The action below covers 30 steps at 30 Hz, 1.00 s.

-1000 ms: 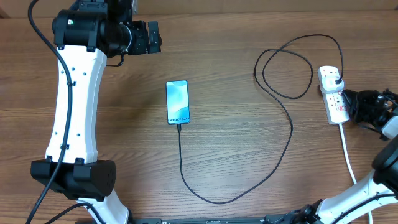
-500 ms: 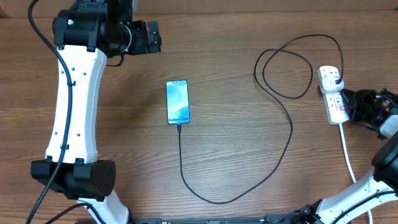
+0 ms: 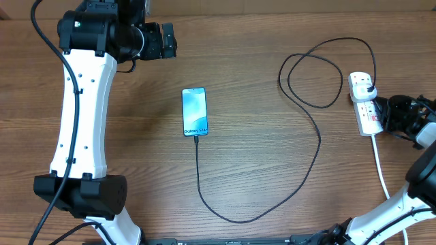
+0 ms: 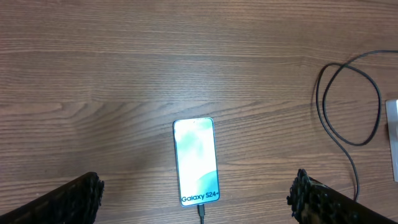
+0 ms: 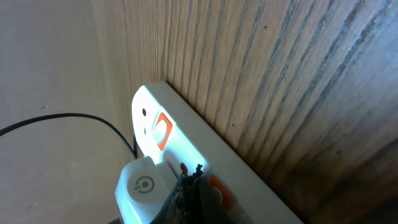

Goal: Plug charger to phone and switch on socket

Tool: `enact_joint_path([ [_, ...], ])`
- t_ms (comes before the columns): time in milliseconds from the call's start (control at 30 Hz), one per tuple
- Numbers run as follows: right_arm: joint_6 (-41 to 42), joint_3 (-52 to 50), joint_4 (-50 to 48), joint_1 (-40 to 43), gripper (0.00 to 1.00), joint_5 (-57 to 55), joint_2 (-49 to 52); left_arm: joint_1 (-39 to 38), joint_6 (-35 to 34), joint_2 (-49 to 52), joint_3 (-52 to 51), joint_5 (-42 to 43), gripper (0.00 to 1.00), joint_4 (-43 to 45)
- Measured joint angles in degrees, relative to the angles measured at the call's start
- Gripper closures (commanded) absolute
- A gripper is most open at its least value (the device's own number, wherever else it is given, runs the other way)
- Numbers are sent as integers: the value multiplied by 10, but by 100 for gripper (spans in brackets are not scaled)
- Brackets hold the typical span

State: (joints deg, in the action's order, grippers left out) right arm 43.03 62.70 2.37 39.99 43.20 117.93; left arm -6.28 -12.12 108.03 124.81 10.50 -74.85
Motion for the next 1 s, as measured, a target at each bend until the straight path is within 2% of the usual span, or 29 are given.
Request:
enact_joint_path([
  [633, -20, 22, 71, -9, 96, -28, -7, 0, 0, 0, 0, 0, 0, 0],
  [833, -34, 13, 125, -22, 96, 16, -20, 0, 0, 0, 0, 0, 0, 0],
  [1000, -39, 0, 125, -33, 96, 47, -21, 0, 0, 0, 0, 0, 1, 0],
])
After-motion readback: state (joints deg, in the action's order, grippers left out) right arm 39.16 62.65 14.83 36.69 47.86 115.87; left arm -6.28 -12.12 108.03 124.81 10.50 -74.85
